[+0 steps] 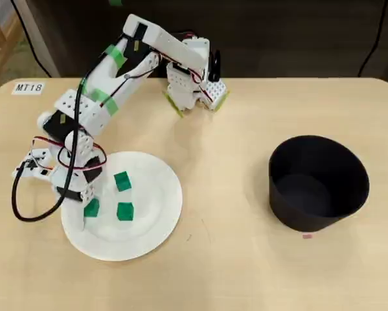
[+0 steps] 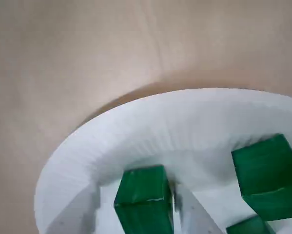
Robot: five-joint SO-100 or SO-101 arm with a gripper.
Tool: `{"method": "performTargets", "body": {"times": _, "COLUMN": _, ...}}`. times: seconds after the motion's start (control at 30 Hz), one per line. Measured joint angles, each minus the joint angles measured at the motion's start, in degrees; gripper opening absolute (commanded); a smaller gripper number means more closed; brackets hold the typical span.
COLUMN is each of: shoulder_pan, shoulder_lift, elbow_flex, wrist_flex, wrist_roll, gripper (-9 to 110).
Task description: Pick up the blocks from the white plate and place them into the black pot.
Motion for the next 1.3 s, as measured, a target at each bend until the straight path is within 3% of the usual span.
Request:
{"method": "performTargets", "body": {"times": 0.07, "shoulder_pan": 0.0, "shoulder_lift": -0.4, "elbow_flex": -1.1, "wrist_flex": 0.0, "wrist_roll": 1.1, "gripper": -2}}
{"method": "performTargets", "body": {"times": 0.53, "shoulder_pan": -3.1, "shoulder_lift": 3.4, "elbow_flex": -12.9, "wrist_flex": 3.3, "wrist_roll": 4.2, "gripper": -2}}
{"method": "performTargets", "body": {"times": 0.7, "shoulder_pan": -13.0, "shoulder_lift": 12.8, "elbow_flex": -23.6, "wrist_flex": 3.8, "wrist_roll": 9.0, "gripper": -2}}
{"method": "performTargets", "body": {"times": 0.9, "shoulder_pan": -28.9, "shoulder_lift": 23.2, "elbow_flex": -24.3, "wrist_flex": 10.8, "wrist_roll": 12.0, "gripper": -2}}
{"method": "performTargets", "body": {"times": 1.0, "shoulder_pan": -35.1, "shoulder_lift": 34.6, "elbow_flex": -15.4, "wrist_flex": 9.1, "wrist_roll": 12.9, "gripper": -2}}
{"method": "performTargets", "body": {"times": 1.17, "shoulder_pan": -43.5, "shoulder_lift": 63.2, "elbow_flex": 17.0, "wrist_flex": -5.7, "wrist_roll": 17.4, "gripper": -2}}
{"method": "performTargets", "body": {"times": 1.3, "shoulder_pan": -52.4, "shoulder_lift": 70.5, "elbow_flex": 37.0, "wrist_flex": -10.1, "wrist_roll": 18.5, "gripper": -2}}
